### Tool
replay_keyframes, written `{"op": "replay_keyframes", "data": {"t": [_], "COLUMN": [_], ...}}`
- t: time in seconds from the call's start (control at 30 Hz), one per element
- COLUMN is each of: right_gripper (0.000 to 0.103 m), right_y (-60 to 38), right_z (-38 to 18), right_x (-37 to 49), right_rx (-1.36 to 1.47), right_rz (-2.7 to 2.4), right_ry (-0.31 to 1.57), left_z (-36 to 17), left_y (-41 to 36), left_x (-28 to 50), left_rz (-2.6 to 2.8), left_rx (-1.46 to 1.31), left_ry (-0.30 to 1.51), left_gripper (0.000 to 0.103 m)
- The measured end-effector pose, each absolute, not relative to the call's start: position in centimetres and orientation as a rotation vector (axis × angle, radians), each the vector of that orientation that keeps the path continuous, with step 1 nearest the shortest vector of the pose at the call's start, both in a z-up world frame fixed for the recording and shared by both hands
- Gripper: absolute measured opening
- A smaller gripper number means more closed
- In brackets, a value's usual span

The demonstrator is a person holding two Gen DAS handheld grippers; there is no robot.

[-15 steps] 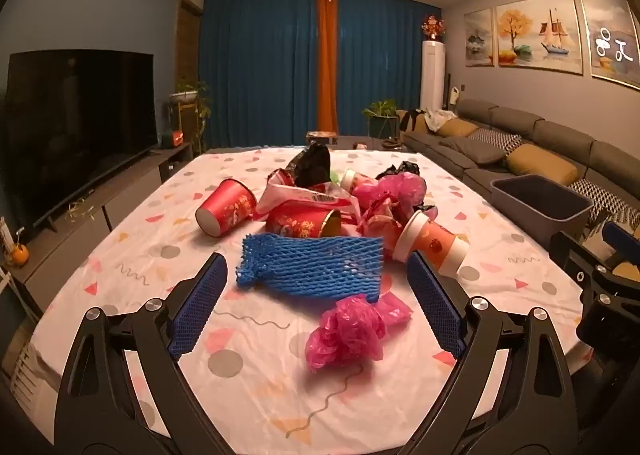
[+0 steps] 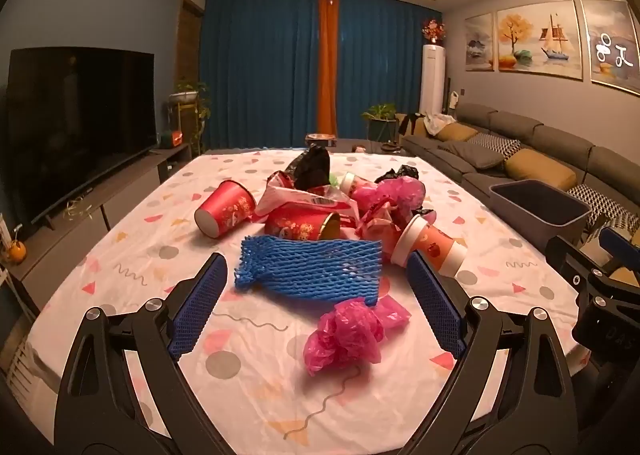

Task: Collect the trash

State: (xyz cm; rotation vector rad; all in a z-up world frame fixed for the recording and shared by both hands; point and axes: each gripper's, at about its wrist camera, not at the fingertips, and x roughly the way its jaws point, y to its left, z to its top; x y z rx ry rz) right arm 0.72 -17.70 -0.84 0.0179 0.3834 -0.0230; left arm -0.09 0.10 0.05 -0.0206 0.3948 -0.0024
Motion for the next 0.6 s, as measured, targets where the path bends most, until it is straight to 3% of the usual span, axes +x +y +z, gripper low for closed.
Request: {"op": "replay_keyframes", "data": {"t": [0.6], "right_gripper": [0.098], "right_y": [-17.54], "right_z": [-0.96], "right_x": [0.78], "right_rx": [0.022], "right_rz": [-0.013], "right_ry": [0.374], "left_z": [0.21], "left_y": [0.20], "left_x": [0.02], "left_rz": [-0.004], "left_rx": [-0.025], "left_ry": [0.394], "left_gripper": [0.090]}}
